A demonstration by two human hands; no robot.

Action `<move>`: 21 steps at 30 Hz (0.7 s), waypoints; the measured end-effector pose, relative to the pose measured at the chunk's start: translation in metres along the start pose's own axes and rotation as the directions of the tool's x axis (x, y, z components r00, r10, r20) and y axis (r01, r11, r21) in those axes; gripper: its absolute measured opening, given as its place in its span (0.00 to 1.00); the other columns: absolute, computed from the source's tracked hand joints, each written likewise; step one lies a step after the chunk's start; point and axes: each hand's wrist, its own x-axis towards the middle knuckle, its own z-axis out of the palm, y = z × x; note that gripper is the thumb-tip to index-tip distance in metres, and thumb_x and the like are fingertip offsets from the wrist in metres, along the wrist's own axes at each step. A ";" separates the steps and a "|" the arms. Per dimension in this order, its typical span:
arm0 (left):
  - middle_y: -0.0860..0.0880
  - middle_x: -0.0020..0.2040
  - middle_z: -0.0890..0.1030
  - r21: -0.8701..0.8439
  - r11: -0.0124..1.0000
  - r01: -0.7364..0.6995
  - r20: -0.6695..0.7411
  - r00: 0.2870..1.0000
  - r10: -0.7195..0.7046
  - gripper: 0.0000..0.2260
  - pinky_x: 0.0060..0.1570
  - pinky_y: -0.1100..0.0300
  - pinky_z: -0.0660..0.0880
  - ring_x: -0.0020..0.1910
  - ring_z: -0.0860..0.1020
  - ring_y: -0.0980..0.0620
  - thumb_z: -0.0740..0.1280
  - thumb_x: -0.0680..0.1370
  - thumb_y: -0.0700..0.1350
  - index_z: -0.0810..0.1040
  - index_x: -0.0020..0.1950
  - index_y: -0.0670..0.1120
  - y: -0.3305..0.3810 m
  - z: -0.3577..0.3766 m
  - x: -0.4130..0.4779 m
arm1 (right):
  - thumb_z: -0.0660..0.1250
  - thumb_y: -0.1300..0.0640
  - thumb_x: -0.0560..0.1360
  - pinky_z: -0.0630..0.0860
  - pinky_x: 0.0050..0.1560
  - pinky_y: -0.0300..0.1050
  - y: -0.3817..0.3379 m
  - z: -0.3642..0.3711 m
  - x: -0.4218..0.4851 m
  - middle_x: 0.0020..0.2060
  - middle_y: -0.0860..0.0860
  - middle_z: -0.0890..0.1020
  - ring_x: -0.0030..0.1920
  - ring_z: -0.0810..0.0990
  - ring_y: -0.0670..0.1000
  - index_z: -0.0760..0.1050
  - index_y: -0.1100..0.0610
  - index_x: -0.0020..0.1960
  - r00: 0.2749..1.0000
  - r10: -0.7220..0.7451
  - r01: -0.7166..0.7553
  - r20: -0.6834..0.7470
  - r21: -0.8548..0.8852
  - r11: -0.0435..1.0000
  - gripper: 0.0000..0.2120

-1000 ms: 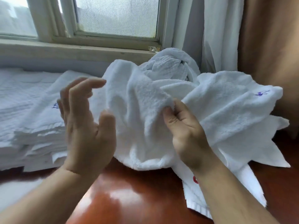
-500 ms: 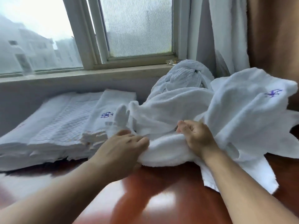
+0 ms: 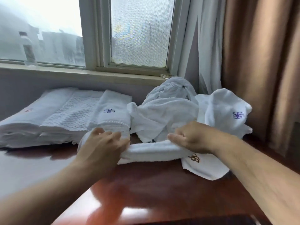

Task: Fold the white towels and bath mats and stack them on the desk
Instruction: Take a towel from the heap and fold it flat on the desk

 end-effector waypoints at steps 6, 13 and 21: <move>0.52 0.37 0.74 0.113 0.979 -0.171 -0.034 0.984 0.175 0.12 0.46 0.49 0.75 0.35 0.77 0.48 0.57 0.71 0.46 0.80 0.41 0.55 -0.009 -0.006 -0.045 | 0.51 0.60 0.85 0.74 0.48 0.38 0.007 0.011 -0.034 0.67 0.53 0.76 0.55 0.78 0.52 0.71 0.58 0.73 0.823 0.413 -0.192 0.390 -0.494 0.848 0.19; 0.54 0.47 0.77 0.056 0.975 -0.215 0.413 0.894 0.173 0.15 0.56 0.53 0.69 0.50 0.79 0.52 0.59 0.74 0.52 0.77 0.58 0.60 -0.018 -0.009 -0.069 | 0.62 0.40 0.78 0.77 0.46 0.46 0.022 0.037 -0.042 0.54 0.46 0.78 0.46 0.77 0.48 0.71 0.49 0.68 0.890 0.422 -0.285 0.173 -0.512 0.811 0.22; 0.56 0.44 0.79 -0.276 0.941 0.198 0.530 0.848 -0.022 0.19 0.36 0.59 0.68 0.38 0.74 0.60 0.52 0.82 0.62 0.77 0.48 0.53 -0.004 -0.005 -0.039 | 0.57 0.50 0.81 0.69 0.45 0.47 0.027 0.071 -0.020 0.53 0.50 0.83 0.47 0.80 0.53 0.73 0.52 0.62 0.985 0.150 -0.172 -0.084 -0.472 0.865 0.13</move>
